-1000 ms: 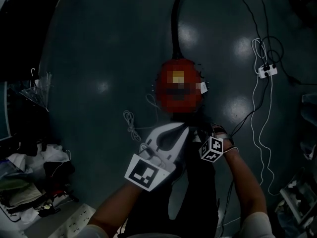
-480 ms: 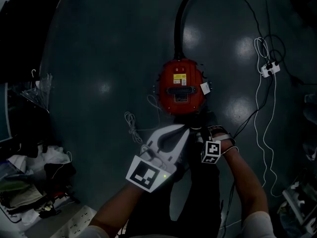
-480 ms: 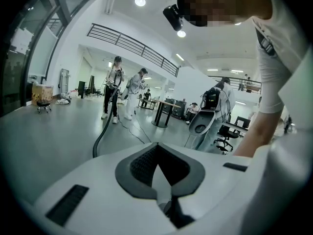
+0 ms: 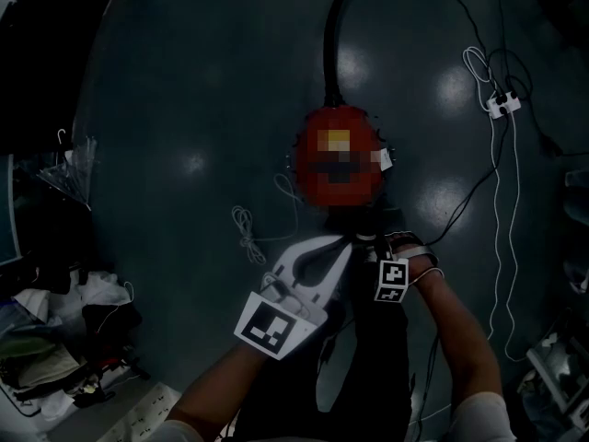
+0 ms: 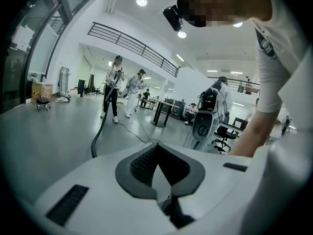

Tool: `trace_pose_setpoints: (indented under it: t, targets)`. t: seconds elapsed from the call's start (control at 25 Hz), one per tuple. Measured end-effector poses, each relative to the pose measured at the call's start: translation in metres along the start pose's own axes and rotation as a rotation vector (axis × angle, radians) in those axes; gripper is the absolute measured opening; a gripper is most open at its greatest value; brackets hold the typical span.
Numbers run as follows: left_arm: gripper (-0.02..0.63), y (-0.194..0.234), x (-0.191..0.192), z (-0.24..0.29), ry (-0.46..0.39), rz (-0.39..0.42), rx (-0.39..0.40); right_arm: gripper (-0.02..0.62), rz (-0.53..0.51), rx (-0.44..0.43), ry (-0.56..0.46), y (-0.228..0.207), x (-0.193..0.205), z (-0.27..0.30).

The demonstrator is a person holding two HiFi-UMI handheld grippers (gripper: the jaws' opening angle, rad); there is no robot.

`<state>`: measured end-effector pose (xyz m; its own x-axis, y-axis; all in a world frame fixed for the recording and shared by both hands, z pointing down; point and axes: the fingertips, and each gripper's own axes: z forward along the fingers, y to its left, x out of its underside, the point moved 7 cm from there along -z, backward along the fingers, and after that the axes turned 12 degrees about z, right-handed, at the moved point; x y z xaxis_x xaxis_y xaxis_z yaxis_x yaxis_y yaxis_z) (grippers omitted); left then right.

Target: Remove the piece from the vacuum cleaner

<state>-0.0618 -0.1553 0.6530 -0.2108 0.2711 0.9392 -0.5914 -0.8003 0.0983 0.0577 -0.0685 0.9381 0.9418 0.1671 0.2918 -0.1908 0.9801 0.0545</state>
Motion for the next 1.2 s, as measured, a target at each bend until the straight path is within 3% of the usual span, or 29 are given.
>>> trace_pose_setpoints:
  t: [0.16,0.44,0.96,1.2]
  targets:
    - [0.005,-0.001,-0.001,-0.009,-0.001,-0.006,0.002,0.038,-0.048,-0.070,0.017,0.021,-0.004,-0.005]
    - [0.005,-0.007,-0.019,-0.032,-0.017,0.006,0.013,0.038,0.171,-0.024,-0.052,0.027,-0.018,-0.055]
    - [0.005,-0.066,-0.148,-0.141,0.005,0.079,0.106,0.038,0.537,0.142,-0.273,0.021,-0.115,-0.320]
    - [0.005,-0.101,-0.229,-0.186,-0.009,0.057,0.131,0.038,0.539,0.139,-0.386,0.054,-0.166,-0.459]
